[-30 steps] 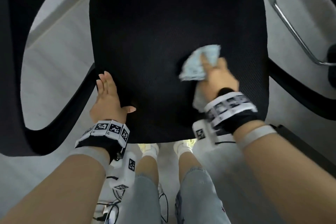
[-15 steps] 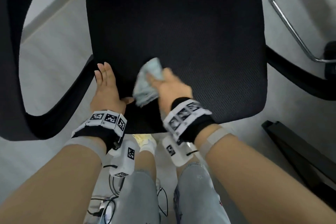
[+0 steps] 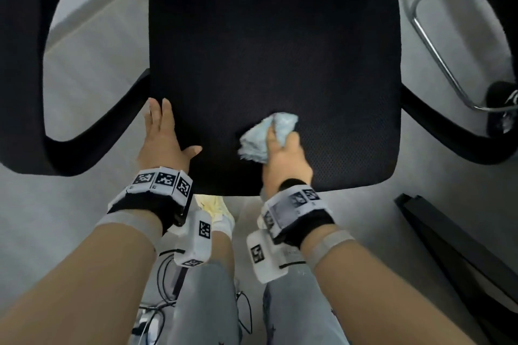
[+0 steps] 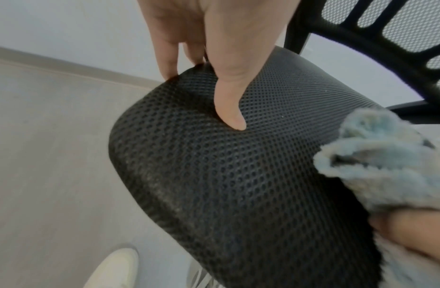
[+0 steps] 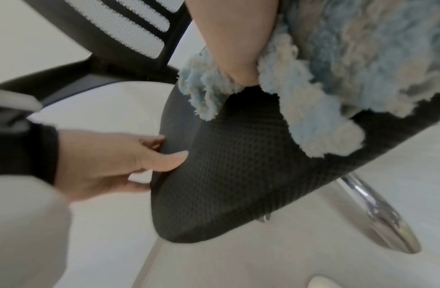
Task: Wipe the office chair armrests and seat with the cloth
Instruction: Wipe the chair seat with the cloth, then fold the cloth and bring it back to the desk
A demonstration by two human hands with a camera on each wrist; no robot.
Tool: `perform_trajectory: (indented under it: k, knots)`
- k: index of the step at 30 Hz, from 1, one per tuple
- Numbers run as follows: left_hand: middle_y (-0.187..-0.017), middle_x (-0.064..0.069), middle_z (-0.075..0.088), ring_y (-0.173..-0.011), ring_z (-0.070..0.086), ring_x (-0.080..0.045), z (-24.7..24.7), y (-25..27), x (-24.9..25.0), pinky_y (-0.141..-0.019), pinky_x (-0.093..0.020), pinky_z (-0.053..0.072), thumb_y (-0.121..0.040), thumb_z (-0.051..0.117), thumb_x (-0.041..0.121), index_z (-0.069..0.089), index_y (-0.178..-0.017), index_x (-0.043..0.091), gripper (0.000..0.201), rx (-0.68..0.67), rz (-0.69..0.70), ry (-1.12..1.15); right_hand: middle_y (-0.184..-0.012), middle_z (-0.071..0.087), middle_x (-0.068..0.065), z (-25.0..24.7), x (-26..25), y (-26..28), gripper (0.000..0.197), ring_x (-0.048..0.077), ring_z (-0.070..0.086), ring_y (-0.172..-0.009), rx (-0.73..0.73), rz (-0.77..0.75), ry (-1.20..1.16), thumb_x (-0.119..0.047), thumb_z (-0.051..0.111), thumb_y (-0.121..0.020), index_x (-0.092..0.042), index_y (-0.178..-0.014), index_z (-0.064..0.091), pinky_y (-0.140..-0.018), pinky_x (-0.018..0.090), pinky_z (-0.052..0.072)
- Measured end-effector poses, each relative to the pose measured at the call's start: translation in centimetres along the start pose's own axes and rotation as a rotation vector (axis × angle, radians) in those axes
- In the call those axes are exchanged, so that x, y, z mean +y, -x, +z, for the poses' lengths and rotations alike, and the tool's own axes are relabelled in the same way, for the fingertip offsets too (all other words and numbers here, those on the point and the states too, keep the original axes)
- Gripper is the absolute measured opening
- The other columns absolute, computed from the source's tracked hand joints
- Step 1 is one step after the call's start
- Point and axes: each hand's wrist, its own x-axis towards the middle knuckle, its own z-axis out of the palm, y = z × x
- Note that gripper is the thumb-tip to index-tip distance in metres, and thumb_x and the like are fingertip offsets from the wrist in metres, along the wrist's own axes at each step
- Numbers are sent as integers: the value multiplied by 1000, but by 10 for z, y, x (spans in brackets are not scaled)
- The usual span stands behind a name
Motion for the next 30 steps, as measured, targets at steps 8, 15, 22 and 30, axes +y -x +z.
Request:
perform_trajectory:
  k: [8, 15, 22, 30]
  knots:
    - [-159, -3, -11, -146, 7, -25, -16, 10, 9, -116, -42, 22, -71, 71, 8, 4, -147, 17, 102, -155, -39, -33, -124, 34, 10, -5, -10, 3, 52, 30, 44, -111, -267, -357, -74, -21, 44, -91, -36, -138, 27, -93, 41, 45]
    - [-145, 10, 35, -138, 30, -13, -40, 76, 55, -113, -28, 24, -69, 73, 0, 29, -140, 26, 88, -418, 97, 568, -110, 52, 24, -66, -6, 48, 23, 32, 52, -100, -196, -177, -802, -12, 48, -89, 3, -104, 57, -89, 39, 42]
    - [-127, 11, 54, -113, 52, 1, -61, 128, 96, -104, -25, 41, -72, 69, 0, 26, -143, 24, 86, -577, 179, 783, -115, 49, 25, -105, 24, 104, 30, 34, 52, -110, -148, -53, -1297, -5, 58, -84, 9, -109, 54, -99, 44, 42]
    - [-123, -12, 62, -114, 60, -28, -63, 170, 140, -87, -37, 54, -46, 87, 27, 50, -127, 7, 91, -791, 182, 776, -105, 63, 18, -106, 80, 171, 31, 32, 63, -92, -44, 78, -1847, -3, 52, -87, 1, -118, 51, -85, 44, 53]
